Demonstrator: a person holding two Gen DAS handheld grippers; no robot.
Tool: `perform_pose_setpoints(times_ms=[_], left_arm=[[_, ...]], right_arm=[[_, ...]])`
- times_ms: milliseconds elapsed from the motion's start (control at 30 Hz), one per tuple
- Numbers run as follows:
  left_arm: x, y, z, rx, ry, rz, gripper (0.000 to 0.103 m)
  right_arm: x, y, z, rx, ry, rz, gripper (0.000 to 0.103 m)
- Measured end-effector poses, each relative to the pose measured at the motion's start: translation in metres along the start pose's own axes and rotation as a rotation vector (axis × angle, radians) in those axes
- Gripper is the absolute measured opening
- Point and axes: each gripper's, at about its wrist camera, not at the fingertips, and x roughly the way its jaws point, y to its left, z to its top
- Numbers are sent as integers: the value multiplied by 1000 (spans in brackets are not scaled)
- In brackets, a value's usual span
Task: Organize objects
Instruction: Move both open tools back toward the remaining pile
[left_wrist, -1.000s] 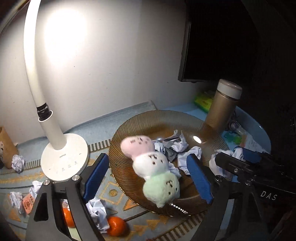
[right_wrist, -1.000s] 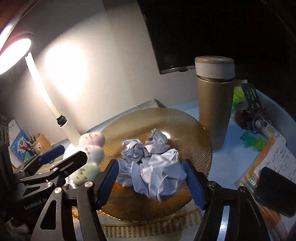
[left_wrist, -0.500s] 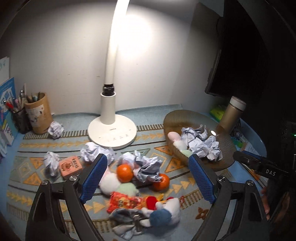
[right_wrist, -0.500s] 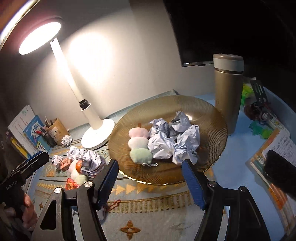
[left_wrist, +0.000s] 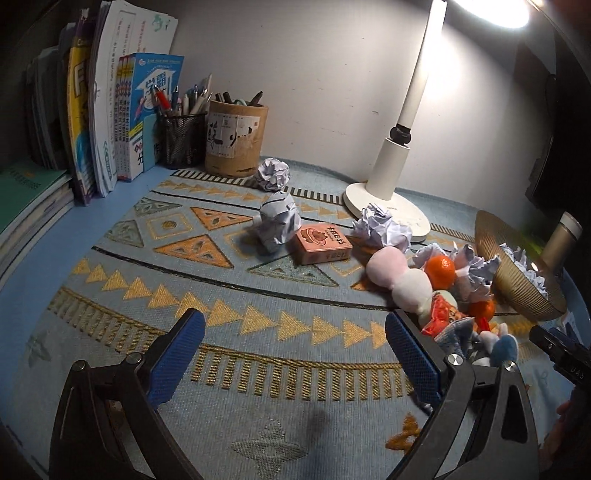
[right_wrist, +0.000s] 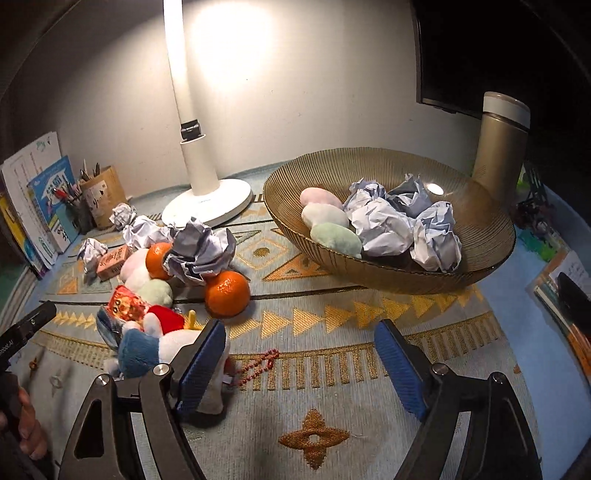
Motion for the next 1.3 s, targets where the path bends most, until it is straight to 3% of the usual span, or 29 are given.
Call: perform_pose_setpoints(times_ms=[67,267,333,1300], left_arm=[[-3,1,2,-2,-23,-16,98],[3,-3,3,11,12,-2,98],[3,-3,2,8,14,-2,98],[4,-2,2,2,30,21,98]], right_arm=[[3,4,-3,-17,3,-24,82],[-1,14,-5,-68,-44,-73,85],[0,16,-5,-79,-43,-73,89],[1,9,-3,-63,-38,-57,89]])
